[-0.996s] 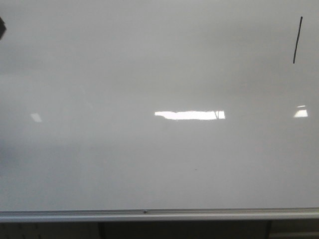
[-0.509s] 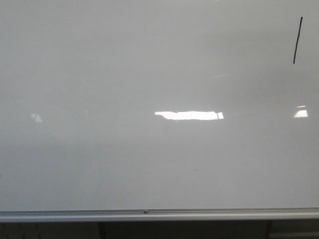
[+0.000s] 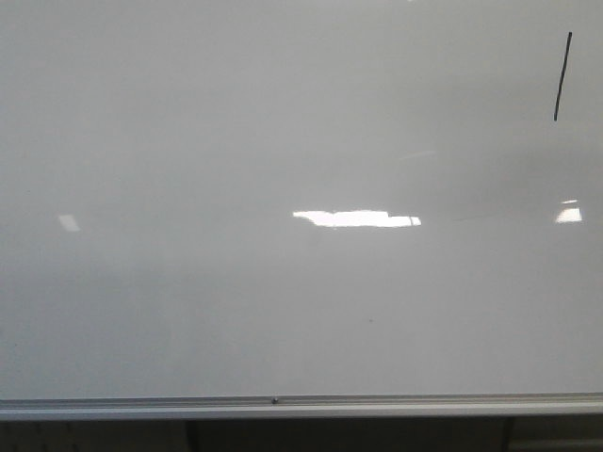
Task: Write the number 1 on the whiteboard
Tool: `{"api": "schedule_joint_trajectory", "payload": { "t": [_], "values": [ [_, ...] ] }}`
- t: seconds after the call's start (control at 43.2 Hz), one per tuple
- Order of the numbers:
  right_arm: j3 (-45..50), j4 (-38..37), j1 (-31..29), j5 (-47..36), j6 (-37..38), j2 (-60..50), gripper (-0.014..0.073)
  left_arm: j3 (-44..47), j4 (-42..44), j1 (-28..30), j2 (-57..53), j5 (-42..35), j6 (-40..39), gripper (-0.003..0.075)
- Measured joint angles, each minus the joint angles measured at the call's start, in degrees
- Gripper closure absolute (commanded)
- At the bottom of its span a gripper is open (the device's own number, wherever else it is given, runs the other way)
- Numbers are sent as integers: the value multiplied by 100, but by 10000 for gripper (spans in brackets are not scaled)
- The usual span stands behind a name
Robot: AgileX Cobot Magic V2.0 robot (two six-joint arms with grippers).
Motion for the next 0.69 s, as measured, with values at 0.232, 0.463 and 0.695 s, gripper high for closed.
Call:
{"api": "schedule_joint_trajectory", "payload": {
  "t": [0.232, 0.463, 0.695],
  "values": [
    [0, 0, 0, 0, 0, 0, 655, 0, 0, 0, 0, 0, 0, 741],
    [0, 0, 0, 0, 0, 0, 655, 337, 34, 110, -250, -423, -12, 741],
    [0, 0, 0, 0, 3, 0, 655, 2041, 220, 983, -1108, -1894, -12, 741]
  ]
}}
